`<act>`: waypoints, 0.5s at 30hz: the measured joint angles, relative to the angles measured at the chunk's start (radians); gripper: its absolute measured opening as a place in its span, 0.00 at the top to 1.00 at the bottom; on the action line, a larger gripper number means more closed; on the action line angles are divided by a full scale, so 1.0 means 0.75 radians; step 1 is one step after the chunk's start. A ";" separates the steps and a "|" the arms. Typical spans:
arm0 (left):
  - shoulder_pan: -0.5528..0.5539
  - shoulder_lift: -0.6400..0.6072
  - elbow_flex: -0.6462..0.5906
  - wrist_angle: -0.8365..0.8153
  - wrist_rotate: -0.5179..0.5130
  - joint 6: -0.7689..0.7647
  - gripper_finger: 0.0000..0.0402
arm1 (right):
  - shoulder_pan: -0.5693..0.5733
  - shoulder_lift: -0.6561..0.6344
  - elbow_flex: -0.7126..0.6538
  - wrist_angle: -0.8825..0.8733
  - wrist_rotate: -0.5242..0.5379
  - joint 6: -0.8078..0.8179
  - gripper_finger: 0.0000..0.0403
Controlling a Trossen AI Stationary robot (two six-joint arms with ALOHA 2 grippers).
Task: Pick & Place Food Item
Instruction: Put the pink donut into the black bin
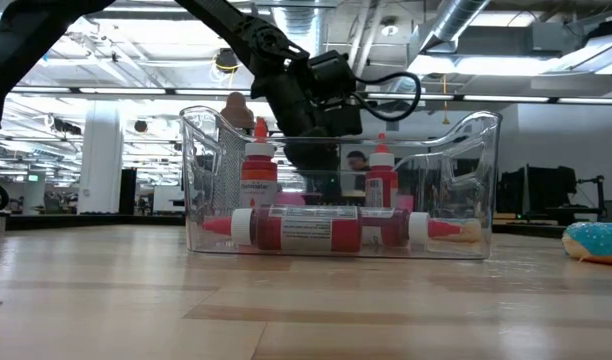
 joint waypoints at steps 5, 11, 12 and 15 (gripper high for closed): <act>0.003 0.000 0.000 -0.001 -0.018 0.001 0.57 | 0.000 0.000 0.000 0.000 0.000 0.000 0.47; 0.007 0.000 0.000 -0.012 -0.066 0.033 0.58 | 0.001 0.000 0.000 0.000 -0.001 0.000 0.47; 0.006 0.000 0.000 -0.022 -0.079 0.047 0.58 | 0.001 0.000 0.000 0.000 -0.002 0.000 0.47; 0.002 0.000 0.000 -0.068 -0.111 0.088 0.60 | 0.005 0.000 0.000 -0.001 -0.005 -0.001 0.47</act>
